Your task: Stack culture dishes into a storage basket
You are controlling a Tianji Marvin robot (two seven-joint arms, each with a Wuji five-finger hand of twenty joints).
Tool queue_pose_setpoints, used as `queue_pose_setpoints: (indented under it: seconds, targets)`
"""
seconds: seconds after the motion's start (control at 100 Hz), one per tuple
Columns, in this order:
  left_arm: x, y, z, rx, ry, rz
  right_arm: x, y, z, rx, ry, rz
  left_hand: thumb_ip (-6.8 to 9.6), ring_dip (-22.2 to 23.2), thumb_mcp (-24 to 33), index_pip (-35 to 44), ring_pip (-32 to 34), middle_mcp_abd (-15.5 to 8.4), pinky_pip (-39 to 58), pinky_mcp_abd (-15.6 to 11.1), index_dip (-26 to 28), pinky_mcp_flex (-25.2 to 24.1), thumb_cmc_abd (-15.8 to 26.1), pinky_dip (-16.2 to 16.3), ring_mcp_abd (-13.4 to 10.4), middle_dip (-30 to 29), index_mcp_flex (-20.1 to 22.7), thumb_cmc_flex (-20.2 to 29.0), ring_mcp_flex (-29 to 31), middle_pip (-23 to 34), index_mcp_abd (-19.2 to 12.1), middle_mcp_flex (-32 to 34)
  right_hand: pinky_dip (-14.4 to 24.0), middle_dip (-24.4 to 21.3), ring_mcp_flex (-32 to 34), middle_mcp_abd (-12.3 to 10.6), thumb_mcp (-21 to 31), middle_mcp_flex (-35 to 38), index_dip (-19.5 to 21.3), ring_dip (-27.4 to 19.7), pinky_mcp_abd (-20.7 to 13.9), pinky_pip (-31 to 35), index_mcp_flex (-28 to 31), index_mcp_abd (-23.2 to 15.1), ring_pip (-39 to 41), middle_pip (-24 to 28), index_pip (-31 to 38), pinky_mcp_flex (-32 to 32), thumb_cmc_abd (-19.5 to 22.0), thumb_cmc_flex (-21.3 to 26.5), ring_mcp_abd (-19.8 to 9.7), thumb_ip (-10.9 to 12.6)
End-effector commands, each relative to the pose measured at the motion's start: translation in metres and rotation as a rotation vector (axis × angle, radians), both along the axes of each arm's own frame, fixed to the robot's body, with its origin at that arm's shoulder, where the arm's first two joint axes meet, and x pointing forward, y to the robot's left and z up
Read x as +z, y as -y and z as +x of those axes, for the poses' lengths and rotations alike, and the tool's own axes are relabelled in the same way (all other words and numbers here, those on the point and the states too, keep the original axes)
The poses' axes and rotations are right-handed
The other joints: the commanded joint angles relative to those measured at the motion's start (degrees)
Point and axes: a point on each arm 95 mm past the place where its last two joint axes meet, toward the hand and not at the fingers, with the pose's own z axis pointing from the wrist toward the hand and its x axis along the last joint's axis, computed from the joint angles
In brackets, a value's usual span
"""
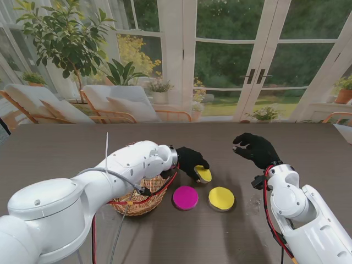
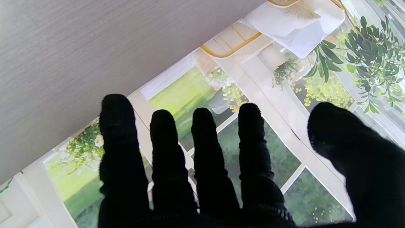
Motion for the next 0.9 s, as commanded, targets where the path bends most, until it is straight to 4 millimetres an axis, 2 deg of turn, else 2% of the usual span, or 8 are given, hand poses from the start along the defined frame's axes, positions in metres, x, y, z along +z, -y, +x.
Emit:
queue_pose_setpoints:
  seconds: [0.0,0.26,0.57,0.69,0.73,0.89]
  targets:
    - [0.002,0.000,0.000,-0.005,-0.011,0.022,-0.003,-0.004,-0.002,0.016,-0.013,0.005,2.96,0.07,-1.15,-1.08,-1.02,-1.17,1.93,-1.49,-1.02,-0.56,2.17,1.31,0.15,-1.28,-1.71,1.30,-1.68,-0.70,0.76,-1.27,1.39,-0.36,0.44,0.41,-2.25,-1.46,-1.09,0.33,0.17,-1.55,-0.43,0.00,0.18,-0.62,0.22,-17.37,-0.03,-0.15,0.11,-0.08]
    - [0.003,-0.002,-0.001,-0.007,-0.030,0.051,-0.003,-0.005,-0.002,0.018,-0.015,0.011,3.09,-0.83,-3.05,-0.95,-4.07,-1.04,1.30,-1.35,-2.07,-1.31,2.91,1.88,1.65,-4.38,-1.92,1.28,-2.89,-2.04,0.75,-2.55,1.40,-0.35,0.49,0.42,-2.22,-1.54,-1.11,0.35,0.23,-1.62,-0.38,-0.02,0.21,-0.64,0.24,-17.37,-0.01,-0.13,0.10,-0.08]
    - [0.003,-0.005,-0.001,-0.001,-0.041,0.065,-0.003,-0.005,-0.002,0.023,-0.019,0.014,3.21,-1.13,-4.68,-1.13,-5.56,-1.43,0.68,-1.07,-2.52,-2.11,4.48,2.36,2.58,-5.29,-2.21,1.24,-3.71,-2.30,0.85,-3.12,1.44,-0.35,0.44,0.49,-2.18,-1.53,-1.12,0.34,0.18,-1.71,-0.22,0.16,0.16,-0.64,0.28,-17.38,0.11,-0.15,0.18,-0.08]
    - [0.006,-0.008,-0.001,0.002,-0.024,0.048,-0.003,-0.006,-0.002,0.023,-0.019,0.014,3.50,-1.77,-7.48,-1.72,-8.41,-2.02,-0.47,-0.33,-3.06,-3.31,6.17,3.31,4.36,-6.53,-3.86,1.59,-5.28,-3.07,0.37,-4.55,1.47,-0.37,0.44,0.44,-2.20,-1.63,-1.14,0.34,0.19,-1.73,-0.29,0.18,0.16,-0.69,0.25,-17.37,0.18,-0.15,0.22,-0.07]
    - [0.008,-0.009,-0.001,0.007,-0.010,0.030,-0.003,-0.006,-0.002,0.023,-0.018,0.013,3.95,-1.46,-10.74,-1.95,-9.26,-2.29,-1.22,-0.07,-3.50,-3.61,7.16,4.64,4.90,-7.14,-4.45,2.68,-5.71,-3.06,-0.03,-4.96,1.47,-0.36,0.51,0.47,-2.17,-1.55,-1.14,0.35,0.15,-1.73,-0.27,0.18,0.19,-0.67,0.26,-17.36,0.20,-0.10,0.15,-0.06]
    - [0.024,-0.017,-0.001,0.030,0.042,-0.040,-0.004,-0.006,-0.002,0.025,-0.020,0.012,4.01,-2.43,-12.86,-2.53,-11.92,-3.80,-2.07,1.04,-3.86,-4.81,8.56,5.14,6.94,-7.63,-5.93,1.54,-6.81,-3.62,-1.06,-5.51,1.51,-0.36,0.47,0.54,-2.15,-1.53,-1.14,0.35,0.22,-1.77,-0.34,0.23,0.18,-0.65,0.25,-17.37,0.24,-0.06,0.17,-0.05]
